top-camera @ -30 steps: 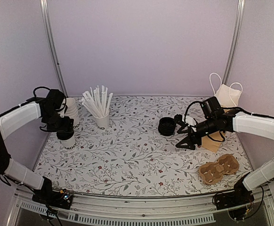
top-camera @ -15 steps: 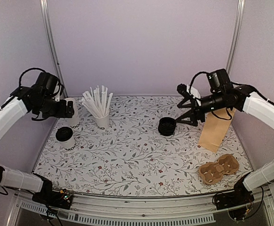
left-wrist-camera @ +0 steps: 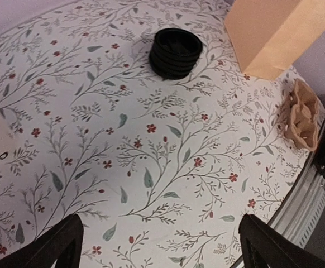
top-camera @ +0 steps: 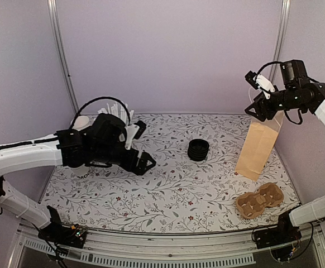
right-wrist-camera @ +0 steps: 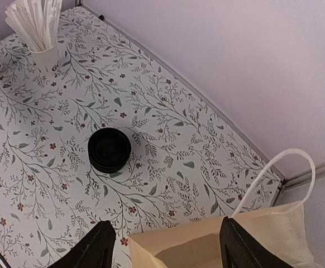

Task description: Pack the takeout coffee

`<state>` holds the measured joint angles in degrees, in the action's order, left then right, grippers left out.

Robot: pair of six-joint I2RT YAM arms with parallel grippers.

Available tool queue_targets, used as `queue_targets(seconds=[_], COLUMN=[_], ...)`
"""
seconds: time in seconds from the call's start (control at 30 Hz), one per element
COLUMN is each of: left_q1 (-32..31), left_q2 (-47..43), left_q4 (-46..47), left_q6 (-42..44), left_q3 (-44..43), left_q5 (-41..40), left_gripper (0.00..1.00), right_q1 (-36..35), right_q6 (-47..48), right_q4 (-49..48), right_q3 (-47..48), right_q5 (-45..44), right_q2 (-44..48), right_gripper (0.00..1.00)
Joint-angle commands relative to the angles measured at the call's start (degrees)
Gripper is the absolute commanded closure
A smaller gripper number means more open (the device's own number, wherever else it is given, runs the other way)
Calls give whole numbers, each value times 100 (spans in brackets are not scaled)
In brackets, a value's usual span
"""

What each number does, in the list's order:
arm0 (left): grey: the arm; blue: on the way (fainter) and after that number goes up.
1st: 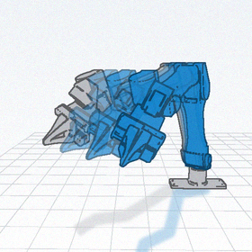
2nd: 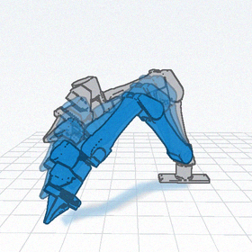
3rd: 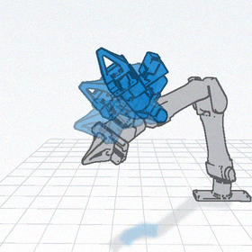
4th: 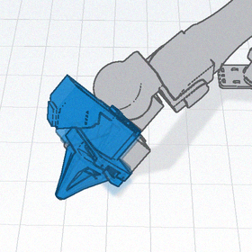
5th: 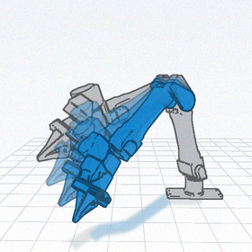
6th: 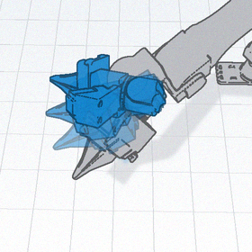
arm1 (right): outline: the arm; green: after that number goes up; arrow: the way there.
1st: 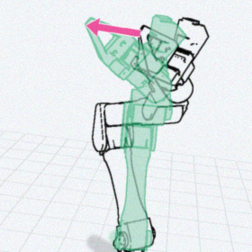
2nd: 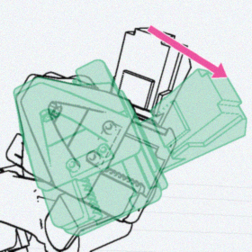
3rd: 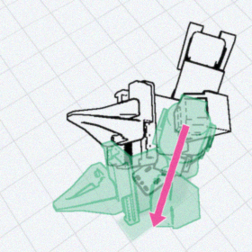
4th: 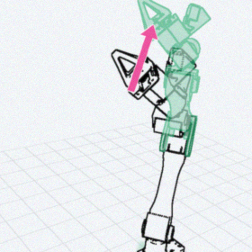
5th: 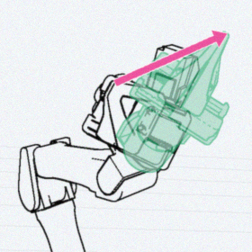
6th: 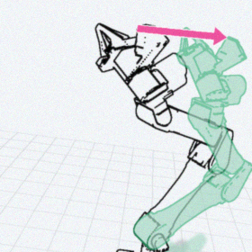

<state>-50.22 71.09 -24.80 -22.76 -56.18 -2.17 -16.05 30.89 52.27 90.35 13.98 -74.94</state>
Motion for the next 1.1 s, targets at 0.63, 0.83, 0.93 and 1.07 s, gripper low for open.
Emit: queue_targets(seconds=[0.63, 0.83, 0.93, 1.07], left_q1=[-1939, -1391, -1209, -1053], left_q2=[1730, 617, 64, -515], left_q4=[597, 78, 68, -51], left_q6=[542, 197, 118, 19], left_q3=[-1571, -901, -531, -362], left_q5=[-1866, -2241, -2303, -2447], left_gripper=[7, 8, 8, 7], right_q1=[622, 312, 38, -168], right_q6=[1038, 1542, 1438, 1279], right_q4=[1713, 2331, 2337, 2435], right_q3=[-850, -591, -482, -147], right_q5=[190, 1424, 1599, 2047], right_q2=[144, -53, -118, -338], right_gripper=[70, 94, 100, 100])
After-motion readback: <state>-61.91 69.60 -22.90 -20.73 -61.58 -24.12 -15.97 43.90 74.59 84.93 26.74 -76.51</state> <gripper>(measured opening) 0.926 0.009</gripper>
